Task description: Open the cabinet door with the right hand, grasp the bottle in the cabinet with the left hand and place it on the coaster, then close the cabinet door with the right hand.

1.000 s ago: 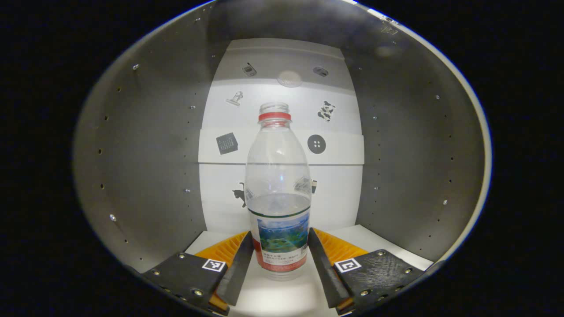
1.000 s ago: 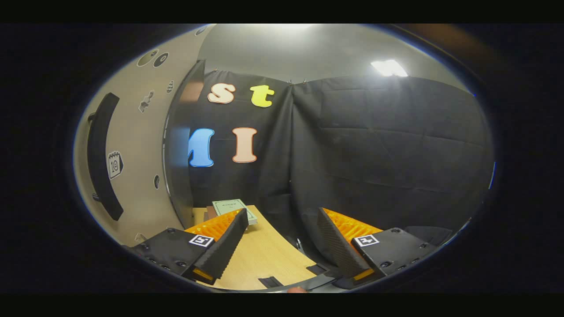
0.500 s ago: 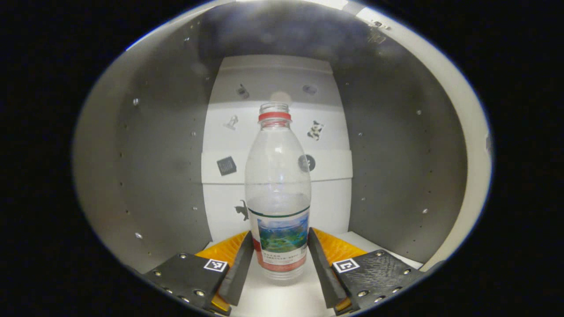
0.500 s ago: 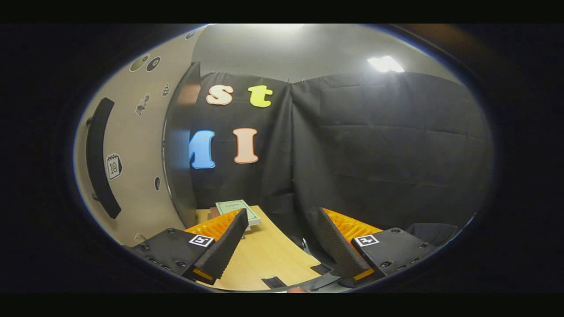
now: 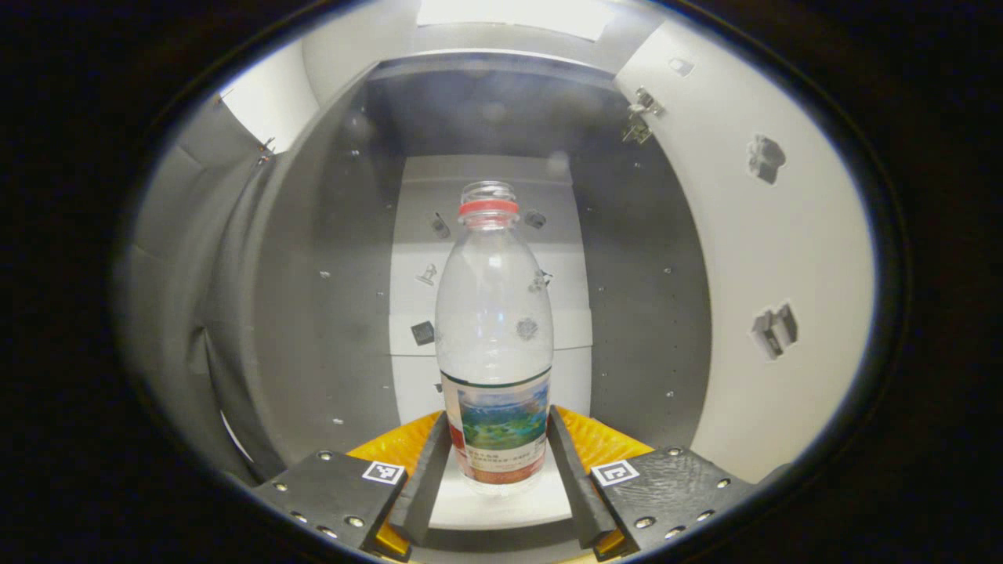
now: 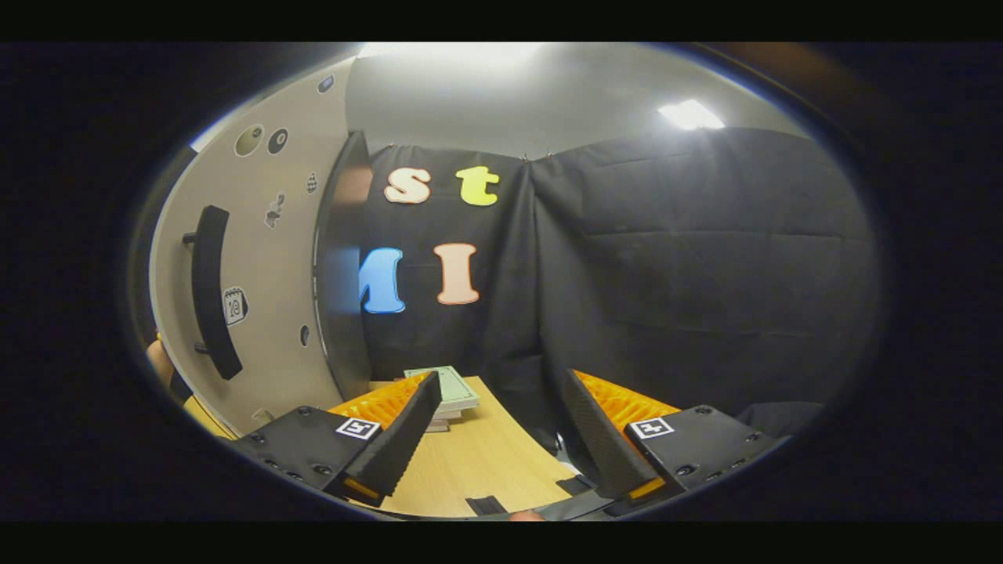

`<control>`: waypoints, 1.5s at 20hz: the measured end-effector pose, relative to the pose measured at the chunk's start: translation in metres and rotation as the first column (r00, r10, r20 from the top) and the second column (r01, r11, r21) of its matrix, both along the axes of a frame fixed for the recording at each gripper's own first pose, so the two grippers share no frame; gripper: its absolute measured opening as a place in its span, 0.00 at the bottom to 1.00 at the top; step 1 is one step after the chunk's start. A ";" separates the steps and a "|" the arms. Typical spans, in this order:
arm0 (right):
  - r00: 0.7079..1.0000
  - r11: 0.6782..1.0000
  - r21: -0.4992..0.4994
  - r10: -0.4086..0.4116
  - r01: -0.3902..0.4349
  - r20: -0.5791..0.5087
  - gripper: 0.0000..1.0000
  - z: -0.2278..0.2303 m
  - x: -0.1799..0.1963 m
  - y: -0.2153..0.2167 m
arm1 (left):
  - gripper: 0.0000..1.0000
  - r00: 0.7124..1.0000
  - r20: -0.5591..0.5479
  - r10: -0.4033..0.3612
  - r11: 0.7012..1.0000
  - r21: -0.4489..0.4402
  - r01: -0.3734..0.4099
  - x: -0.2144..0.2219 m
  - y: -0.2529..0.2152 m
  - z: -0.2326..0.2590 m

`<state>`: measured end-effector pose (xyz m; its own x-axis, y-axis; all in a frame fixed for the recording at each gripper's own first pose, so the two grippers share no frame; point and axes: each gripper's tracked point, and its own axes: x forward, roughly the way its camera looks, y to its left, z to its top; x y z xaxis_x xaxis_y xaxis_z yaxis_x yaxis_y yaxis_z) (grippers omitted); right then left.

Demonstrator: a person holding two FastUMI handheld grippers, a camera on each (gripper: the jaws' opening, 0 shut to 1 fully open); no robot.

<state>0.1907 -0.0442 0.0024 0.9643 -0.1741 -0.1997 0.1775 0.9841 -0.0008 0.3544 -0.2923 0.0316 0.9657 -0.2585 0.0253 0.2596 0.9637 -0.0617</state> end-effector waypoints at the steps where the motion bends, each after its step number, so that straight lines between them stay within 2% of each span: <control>1: 1.000 1.000 0.008 0.019 -0.019 0.002 0.96 -0.001 -0.001 0.000 | 0.69 1.000 0.006 0.011 1.000 0.007 -0.011 -0.012 0.007 0.003; 10: 0.984 0.983 0.049 0.173 -0.174 0.033 0.96 -0.008 -0.011 0.011 | 0.69 0.989 0.004 0.151 0.986 0.067 -0.151 -0.126 0.095 -0.013; 11: 0.983 0.982 0.045 0.180 -0.181 0.034 0.99 -0.008 -0.010 0.011 | 0.69 0.986 -0.006 0.165 0.984 0.073 -0.164 -0.137 0.105 -0.019; 16: 0.983 0.981 0.090 0.167 -0.174 0.081 0.96 -0.003 -0.003 0.017 | 0.69 0.979 -0.031 0.200 0.978 0.069 -0.197 -0.185 0.147 -0.055; 20: 0.988 0.983 0.115 0.133 -0.142 0.084 0.94 -0.007 -0.001 0.017 | 0.69 0.975 -0.069 0.210 0.977 0.059 -0.207 -0.208 0.170 -0.104; 22: 0.991 0.988 0.094 0.113 -0.120 0.073 0.92 -0.011 -0.006 0.016 | 0.69 0.973 -0.091 0.212 0.977 0.044 -0.209 -0.218 0.178 -0.131; 23: 0.991 0.990 0.082 0.108 -0.114 0.073 0.98 -0.011 -0.008 0.017 | 0.69 0.972 -0.103 0.213 0.977 0.037 -0.210 -0.220 0.178 -0.142; 25: 0.992 0.993 0.063 0.095 -0.100 0.081 0.98 -0.010 -0.014 0.020 | 0.71 0.970 -0.119 0.213 0.977 0.030 -0.211 -0.222 0.179 -0.168; 28: 0.993 0.995 0.050 0.079 -0.084 0.086 0.98 -0.011 -0.024 0.024 | 0.69 0.966 -0.152 0.208 0.978 0.035 -0.205 -0.232 0.181 -0.211; 29: 0.994 0.995 0.048 0.081 -0.085 0.079 0.93 -0.013 -0.027 0.026 | 0.71 0.965 -0.164 0.204 0.979 0.036 -0.201 -0.237 0.181 -0.224; 30: 0.994 0.996 0.041 0.082 -0.085 0.071 0.93 -0.015 -0.029 0.028 | 0.69 0.964 -0.176 0.201 0.980 0.038 -0.197 -0.241 0.179 -0.237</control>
